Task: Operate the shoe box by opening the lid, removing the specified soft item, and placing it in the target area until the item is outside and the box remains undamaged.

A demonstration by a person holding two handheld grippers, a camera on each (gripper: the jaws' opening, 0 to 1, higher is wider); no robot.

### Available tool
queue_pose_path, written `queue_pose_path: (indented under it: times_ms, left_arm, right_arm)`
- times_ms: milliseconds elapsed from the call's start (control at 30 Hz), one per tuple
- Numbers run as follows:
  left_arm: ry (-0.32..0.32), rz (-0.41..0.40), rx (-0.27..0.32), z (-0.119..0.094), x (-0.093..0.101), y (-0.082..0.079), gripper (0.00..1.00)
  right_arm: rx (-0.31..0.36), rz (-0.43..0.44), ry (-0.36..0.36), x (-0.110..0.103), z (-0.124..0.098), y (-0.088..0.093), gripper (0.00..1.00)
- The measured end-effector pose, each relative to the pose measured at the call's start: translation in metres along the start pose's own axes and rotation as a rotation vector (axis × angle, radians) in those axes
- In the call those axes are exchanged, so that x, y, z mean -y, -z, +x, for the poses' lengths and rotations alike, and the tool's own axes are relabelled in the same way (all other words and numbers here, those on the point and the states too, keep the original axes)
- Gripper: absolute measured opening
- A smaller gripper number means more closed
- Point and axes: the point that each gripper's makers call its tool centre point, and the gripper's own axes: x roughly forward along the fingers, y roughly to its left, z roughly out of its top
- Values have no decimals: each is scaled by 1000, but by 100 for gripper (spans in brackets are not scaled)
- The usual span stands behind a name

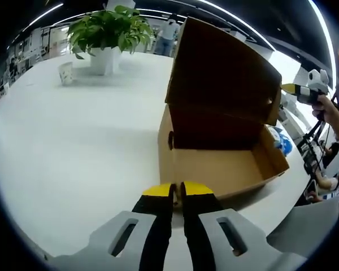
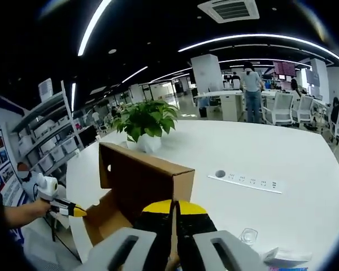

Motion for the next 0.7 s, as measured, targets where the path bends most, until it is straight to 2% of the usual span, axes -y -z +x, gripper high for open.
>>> queue_pose_path:
  times_ms: [700]
  left_arm:
    - [2, 8, -3, 0, 0, -1, 4]
  right_arm:
    - [6, -4, -26, -12, -13, 6, 0]
